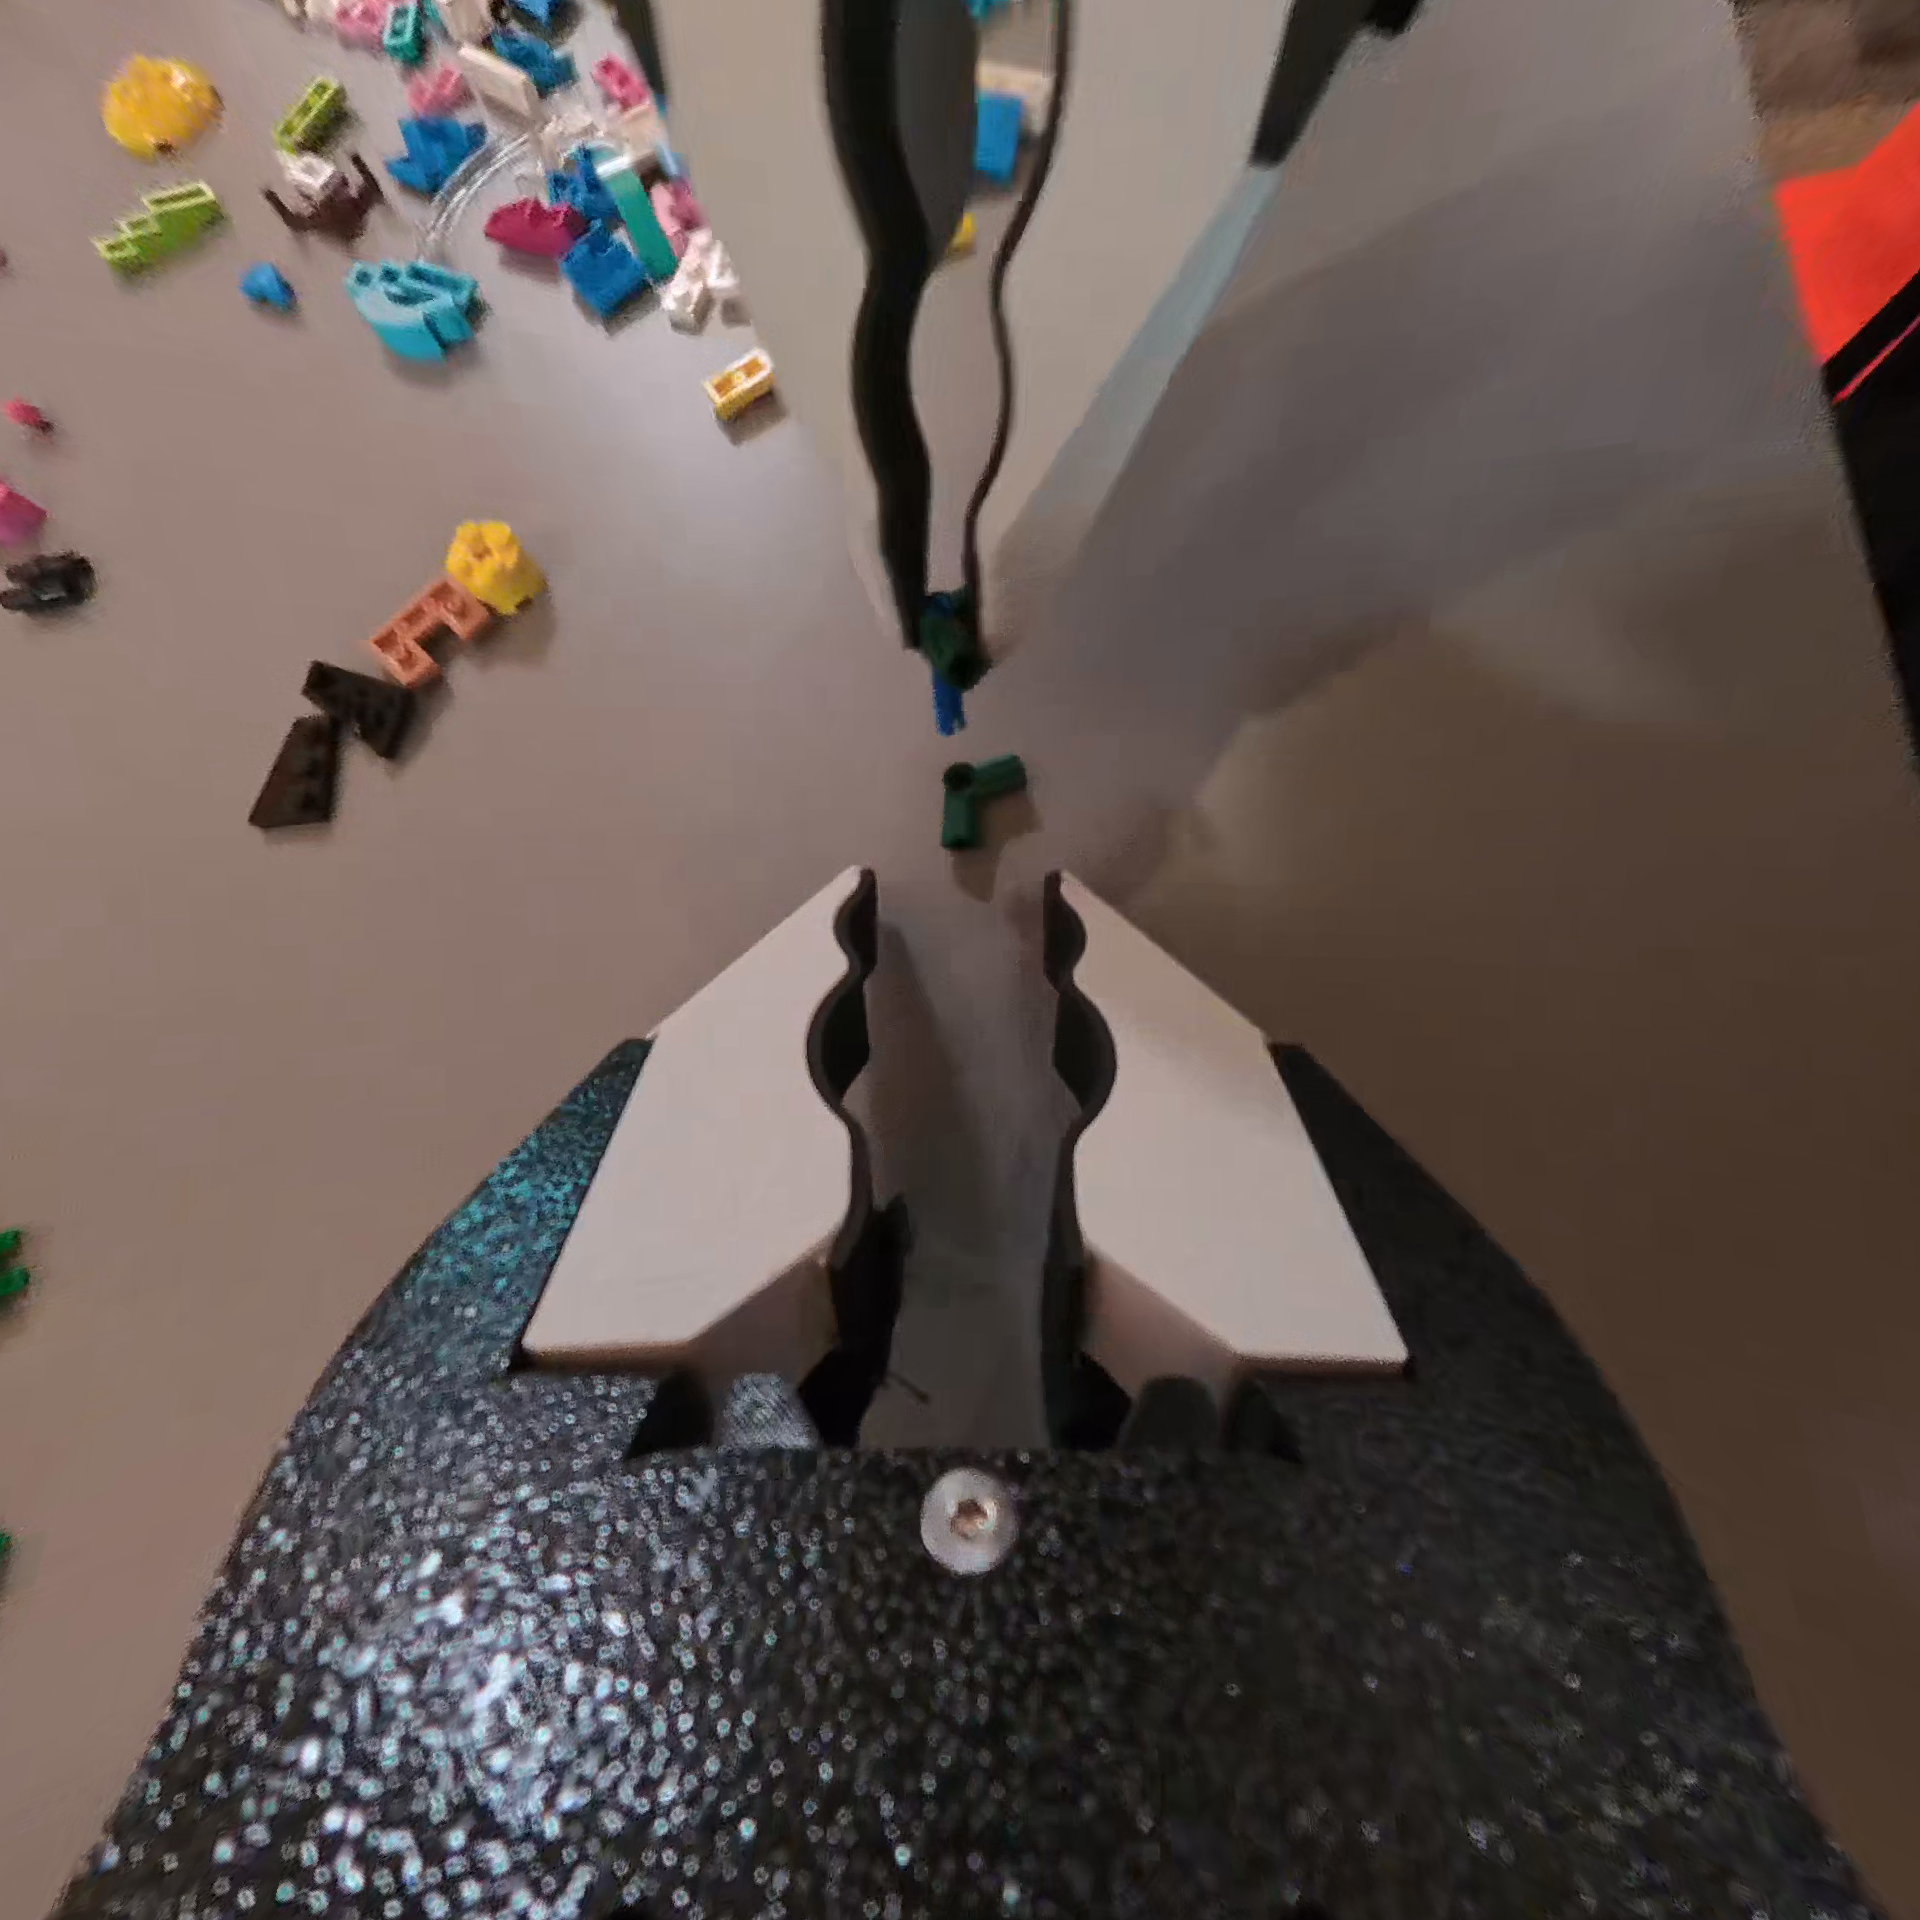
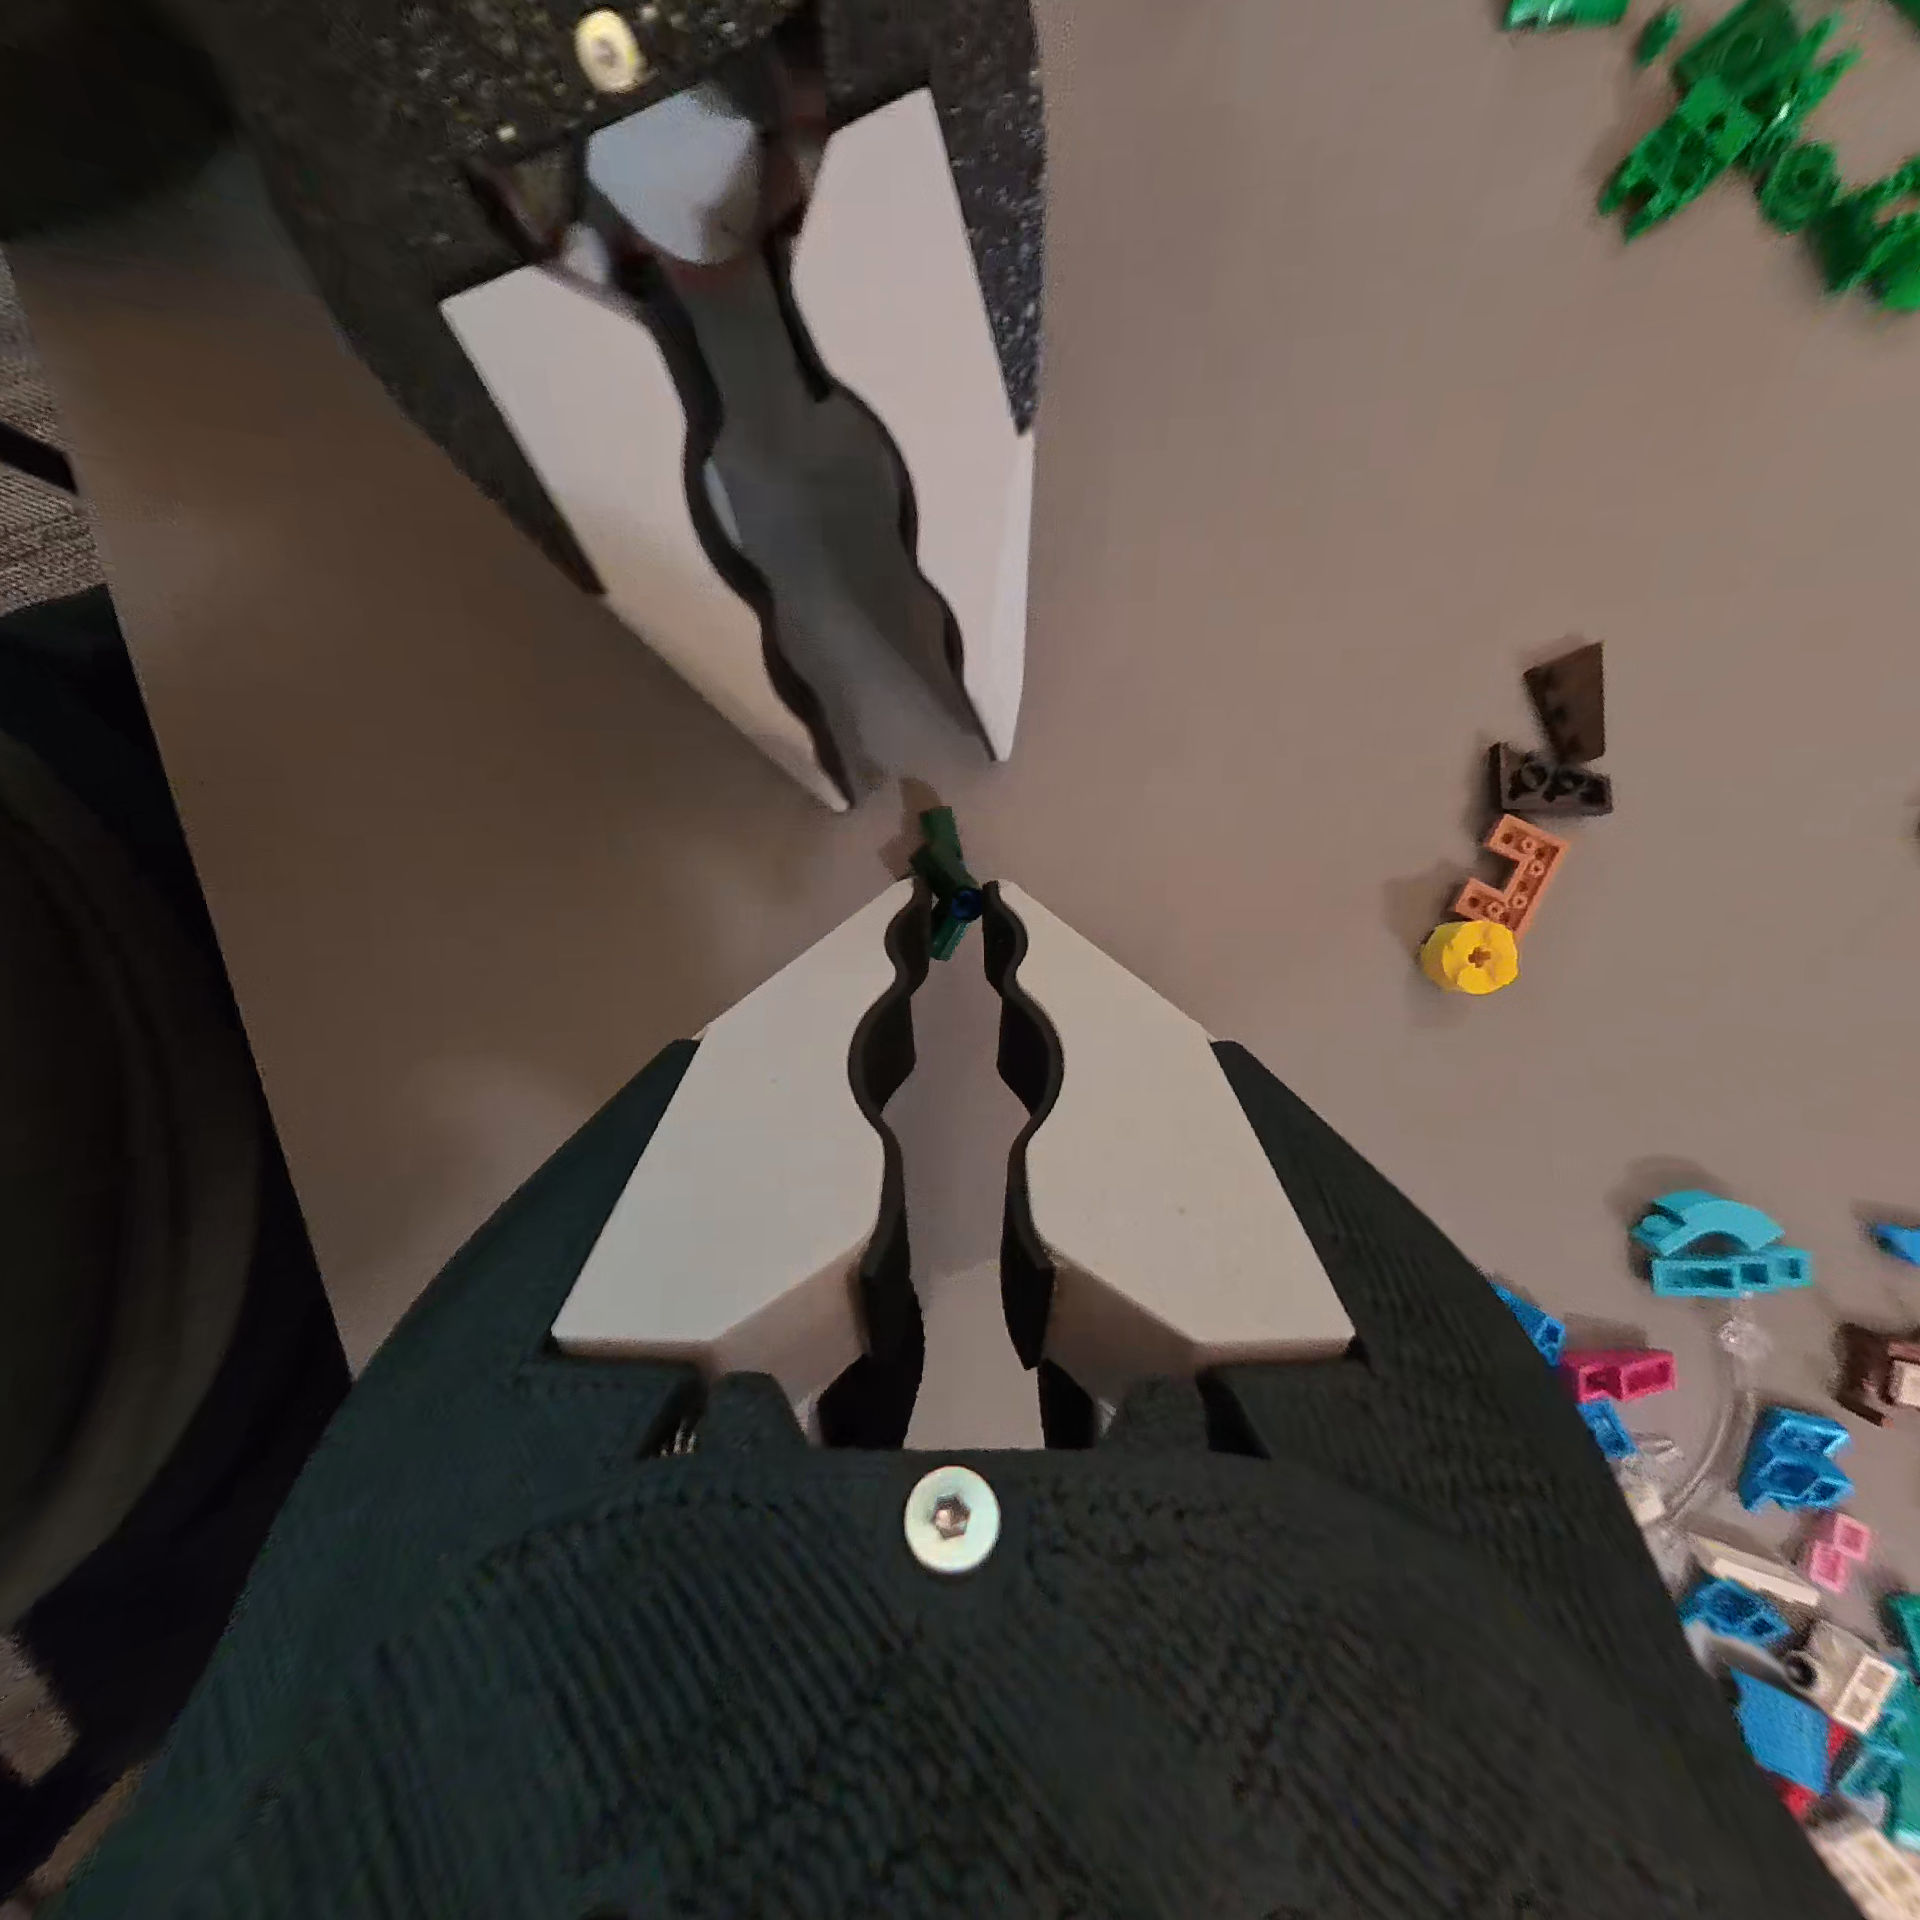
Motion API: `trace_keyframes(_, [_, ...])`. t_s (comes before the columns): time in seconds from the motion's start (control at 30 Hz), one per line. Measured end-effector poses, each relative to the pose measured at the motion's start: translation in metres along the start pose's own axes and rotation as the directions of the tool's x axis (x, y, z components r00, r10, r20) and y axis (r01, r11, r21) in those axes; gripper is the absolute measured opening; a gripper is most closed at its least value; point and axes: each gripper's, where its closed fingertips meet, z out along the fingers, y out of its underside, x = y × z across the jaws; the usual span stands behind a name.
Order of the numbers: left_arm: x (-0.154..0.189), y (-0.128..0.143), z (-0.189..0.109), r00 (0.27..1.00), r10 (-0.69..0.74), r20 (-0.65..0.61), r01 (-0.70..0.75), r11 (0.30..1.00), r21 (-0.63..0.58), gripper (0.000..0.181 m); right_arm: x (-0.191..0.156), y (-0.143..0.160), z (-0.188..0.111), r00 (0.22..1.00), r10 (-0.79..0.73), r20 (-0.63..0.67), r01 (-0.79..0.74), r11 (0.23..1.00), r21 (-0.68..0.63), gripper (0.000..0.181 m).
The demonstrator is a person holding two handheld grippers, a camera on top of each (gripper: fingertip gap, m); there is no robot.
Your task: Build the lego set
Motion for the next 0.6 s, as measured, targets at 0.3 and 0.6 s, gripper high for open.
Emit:
trace_keyframes(0.3, [0.005, -0.007, 0.008, 0.999, 0.045, 0.003, -0.045, 0.999, 0.016, 0.027, 0.001, 0.002, 0.009, 0.998, 0.067, -0.016, -0.069, 0.992, -0.104, 0.008])
trace_keyframes(0.6, [0.004, -0.008, 0.012, 0.996, 0.060, 0.064, -0.059, 0.998, -0.010, 0.005, -0.003, 0.001, 0.013, 0.998, 0.044, -0.045, -0.052, 0.983, -0.175, 0.008])
